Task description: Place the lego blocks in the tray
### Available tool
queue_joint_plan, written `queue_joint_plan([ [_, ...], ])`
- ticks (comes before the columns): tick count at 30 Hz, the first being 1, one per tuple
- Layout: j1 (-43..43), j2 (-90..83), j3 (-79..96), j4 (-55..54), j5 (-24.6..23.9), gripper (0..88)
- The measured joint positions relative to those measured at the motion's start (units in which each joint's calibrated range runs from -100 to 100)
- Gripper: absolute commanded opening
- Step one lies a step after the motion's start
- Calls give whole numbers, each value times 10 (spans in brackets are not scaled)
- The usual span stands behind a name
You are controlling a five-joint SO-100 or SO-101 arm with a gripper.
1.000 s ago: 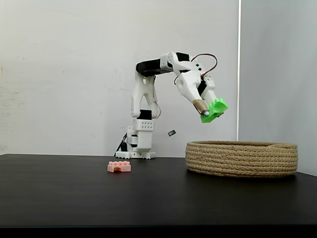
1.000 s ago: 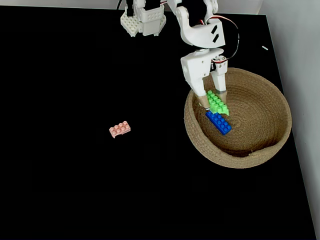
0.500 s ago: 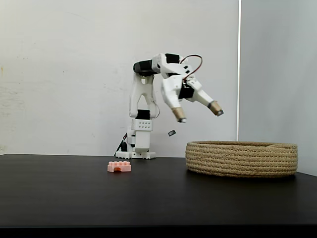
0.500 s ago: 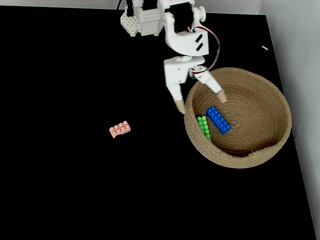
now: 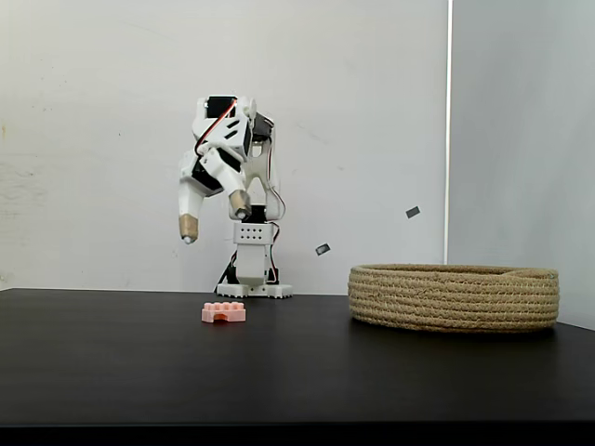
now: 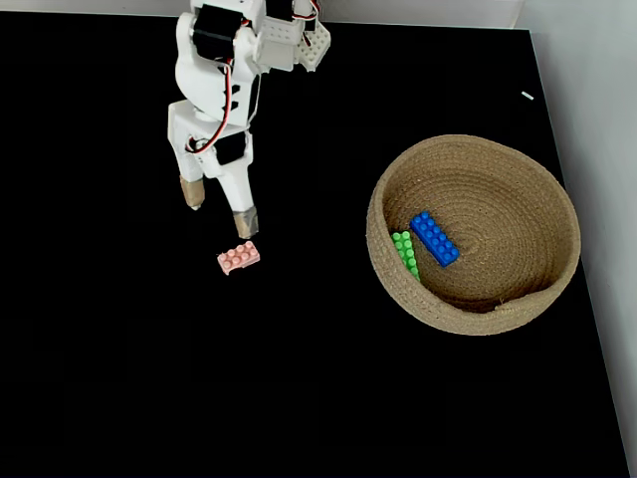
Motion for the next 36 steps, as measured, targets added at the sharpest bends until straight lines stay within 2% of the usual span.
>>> queue_joint_plan([
  [8, 29, 75, -27, 12, -15, 360],
  [36, -15, 170, -28, 12, -32, 314],
])
